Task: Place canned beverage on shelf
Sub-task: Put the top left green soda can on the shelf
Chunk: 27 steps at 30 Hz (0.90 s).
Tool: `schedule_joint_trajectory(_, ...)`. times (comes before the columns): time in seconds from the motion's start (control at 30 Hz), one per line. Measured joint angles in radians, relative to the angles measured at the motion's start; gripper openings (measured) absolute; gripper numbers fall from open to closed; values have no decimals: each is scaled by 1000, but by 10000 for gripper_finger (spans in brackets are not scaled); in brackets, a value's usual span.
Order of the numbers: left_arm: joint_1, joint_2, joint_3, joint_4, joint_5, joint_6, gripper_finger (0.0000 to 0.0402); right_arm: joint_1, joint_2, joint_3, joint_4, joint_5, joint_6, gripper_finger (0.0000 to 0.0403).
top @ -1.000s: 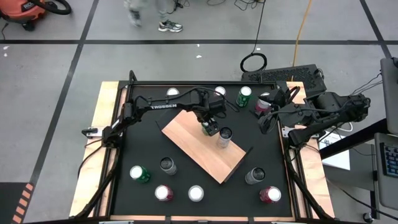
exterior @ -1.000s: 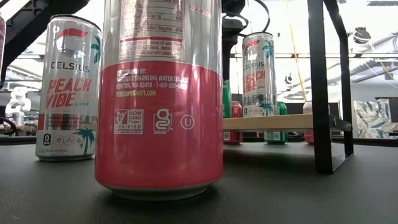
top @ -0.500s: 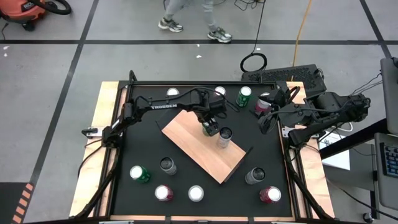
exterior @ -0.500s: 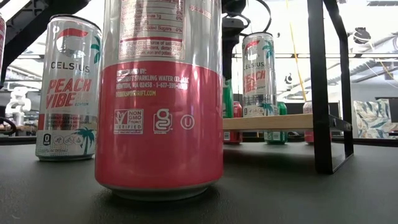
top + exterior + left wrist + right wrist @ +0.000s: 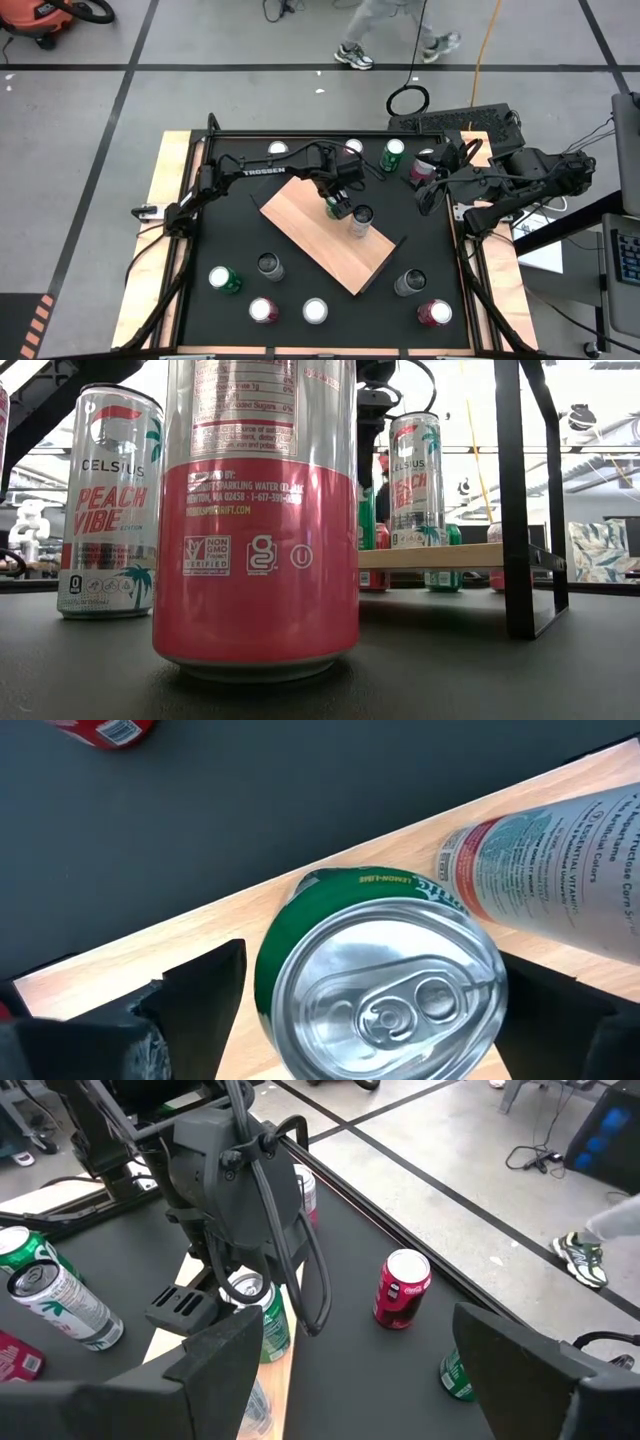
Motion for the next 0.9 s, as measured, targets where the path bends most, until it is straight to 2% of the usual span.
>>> schedule_joint_trajectory(0.37,0,-4,0,-47,-28,49,365,0,31,0,0,0,1,302)
schedule_joint_trajectory(0.77,0,-5,0,-69,-31,-2,365,0,75,0,25,-1,4,302)
schedule_joint_trajectory(0.9,0,-19,-2,-73,-31,-6,365,0,89,0,26,-9,65,302)
